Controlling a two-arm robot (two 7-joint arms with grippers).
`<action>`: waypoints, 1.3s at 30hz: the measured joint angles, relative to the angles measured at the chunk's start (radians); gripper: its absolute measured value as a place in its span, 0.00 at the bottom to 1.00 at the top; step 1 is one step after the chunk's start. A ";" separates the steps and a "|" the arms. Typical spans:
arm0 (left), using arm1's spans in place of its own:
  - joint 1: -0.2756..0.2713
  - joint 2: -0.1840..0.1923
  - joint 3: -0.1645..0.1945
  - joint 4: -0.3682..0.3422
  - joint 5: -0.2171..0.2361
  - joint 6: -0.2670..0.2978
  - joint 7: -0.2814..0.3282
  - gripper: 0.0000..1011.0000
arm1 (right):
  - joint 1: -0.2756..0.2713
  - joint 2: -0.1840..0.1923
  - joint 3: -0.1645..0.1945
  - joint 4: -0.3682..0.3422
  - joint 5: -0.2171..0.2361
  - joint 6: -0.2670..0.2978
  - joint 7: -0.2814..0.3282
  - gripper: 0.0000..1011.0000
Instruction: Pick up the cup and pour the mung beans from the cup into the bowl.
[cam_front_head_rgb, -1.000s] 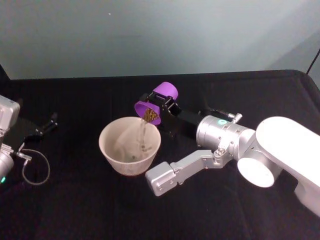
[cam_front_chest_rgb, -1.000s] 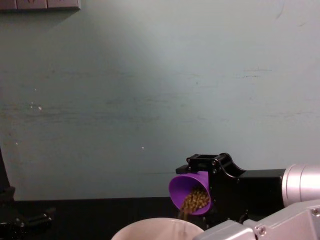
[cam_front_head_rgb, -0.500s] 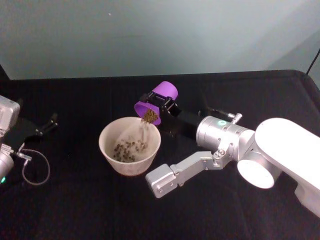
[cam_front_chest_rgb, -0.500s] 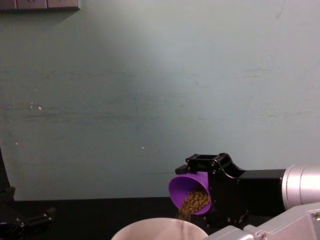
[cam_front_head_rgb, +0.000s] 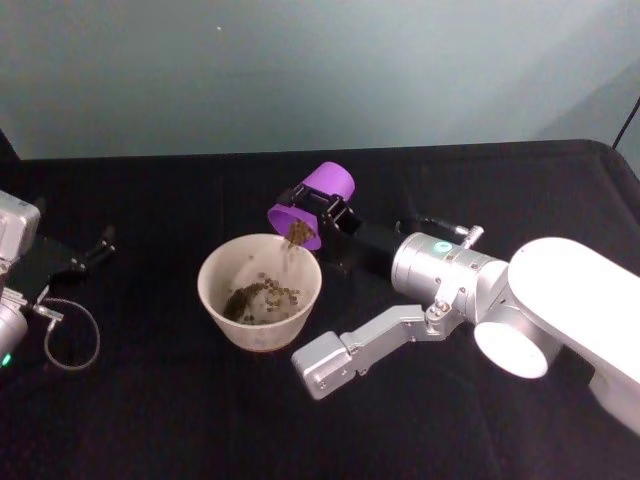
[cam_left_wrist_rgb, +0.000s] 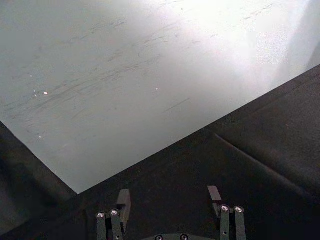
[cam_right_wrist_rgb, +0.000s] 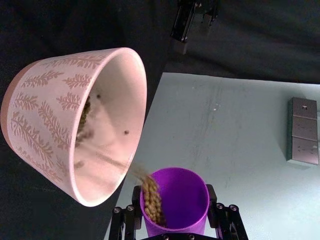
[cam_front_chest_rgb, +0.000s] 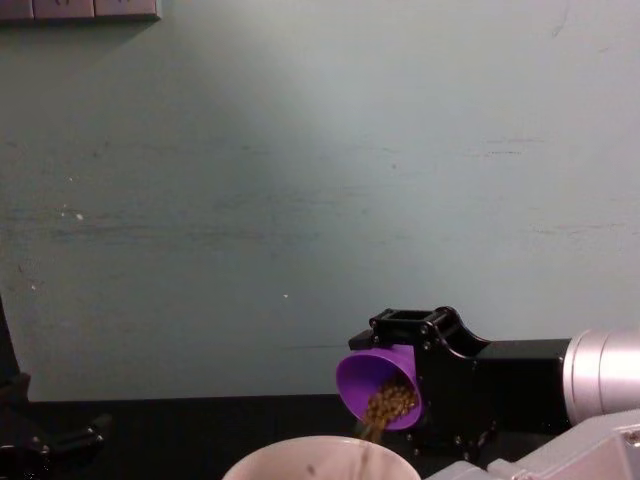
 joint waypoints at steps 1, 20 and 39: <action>0.000 0.000 0.000 0.000 0.000 0.000 0.000 0.99 | 0.000 0.000 -0.001 -0.001 -0.002 0.000 0.000 0.72; 0.000 0.000 0.000 0.000 0.000 0.000 0.000 0.99 | 0.004 0.005 -0.010 -0.001 -0.027 0.004 -0.013 0.72; 0.000 0.000 0.000 0.000 0.000 0.000 0.000 0.99 | 0.011 0.009 -0.028 -0.001 -0.076 0.012 -0.050 0.72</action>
